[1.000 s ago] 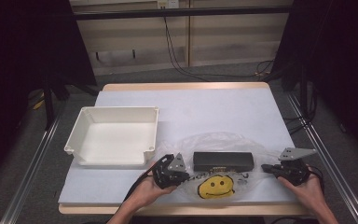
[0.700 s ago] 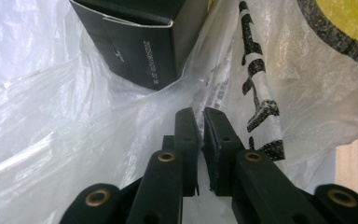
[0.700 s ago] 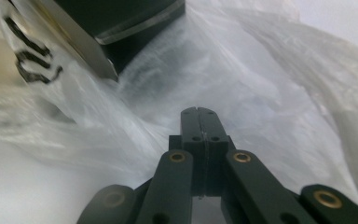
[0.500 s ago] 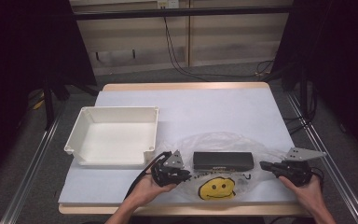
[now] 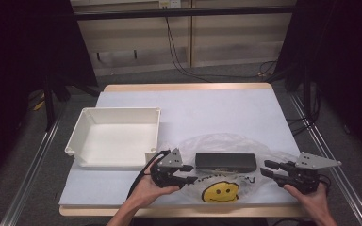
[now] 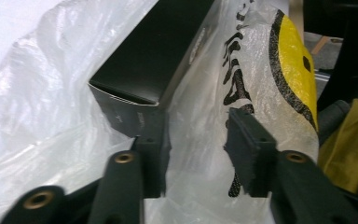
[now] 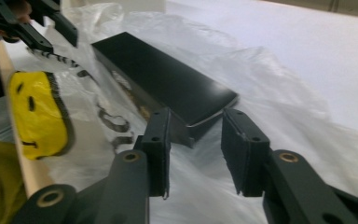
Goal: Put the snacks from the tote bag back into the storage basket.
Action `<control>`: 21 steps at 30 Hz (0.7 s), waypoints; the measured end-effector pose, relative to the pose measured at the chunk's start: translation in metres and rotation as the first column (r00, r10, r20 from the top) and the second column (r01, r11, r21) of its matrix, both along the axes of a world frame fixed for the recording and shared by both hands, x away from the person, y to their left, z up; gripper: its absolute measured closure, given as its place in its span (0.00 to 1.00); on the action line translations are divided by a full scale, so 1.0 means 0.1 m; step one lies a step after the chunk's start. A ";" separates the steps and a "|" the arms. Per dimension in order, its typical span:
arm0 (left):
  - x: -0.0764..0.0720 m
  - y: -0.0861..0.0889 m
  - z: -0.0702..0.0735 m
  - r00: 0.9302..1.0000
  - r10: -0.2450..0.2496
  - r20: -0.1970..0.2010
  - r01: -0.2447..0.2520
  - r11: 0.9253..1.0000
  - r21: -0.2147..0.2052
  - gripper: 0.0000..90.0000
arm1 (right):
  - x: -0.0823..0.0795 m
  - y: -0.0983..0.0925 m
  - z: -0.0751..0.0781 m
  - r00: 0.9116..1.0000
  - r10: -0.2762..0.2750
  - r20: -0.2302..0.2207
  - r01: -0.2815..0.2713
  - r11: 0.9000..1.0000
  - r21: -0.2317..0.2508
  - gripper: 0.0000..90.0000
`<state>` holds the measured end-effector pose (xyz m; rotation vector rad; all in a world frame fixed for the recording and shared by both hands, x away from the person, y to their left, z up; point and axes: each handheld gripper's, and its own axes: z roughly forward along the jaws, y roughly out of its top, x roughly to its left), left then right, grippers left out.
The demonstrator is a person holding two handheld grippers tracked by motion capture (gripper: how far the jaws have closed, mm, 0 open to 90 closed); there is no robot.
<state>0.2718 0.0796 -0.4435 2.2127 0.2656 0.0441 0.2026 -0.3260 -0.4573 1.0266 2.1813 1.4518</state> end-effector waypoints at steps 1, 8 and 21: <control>0.01 0.01 0.01 1.000 0.000 0.002 0.000 1.000 0.006 0.59 | -0.01 0.02 0.00 1.000 -0.003 0.008 0.003 1.000 -0.001 0.64; 0.05 0.07 0.17 0.999 0.045 0.017 -0.045 0.999 -0.010 0.47 | -0.11 0.13 0.05 0.997 -0.029 0.072 0.027 0.999 0.038 0.34; 0.31 -0.03 0.43 0.998 0.040 0.041 -0.040 0.999 -0.003 0.45 | -0.20 0.28 0.10 0.997 0.018 0.074 -0.023 0.997 0.075 0.01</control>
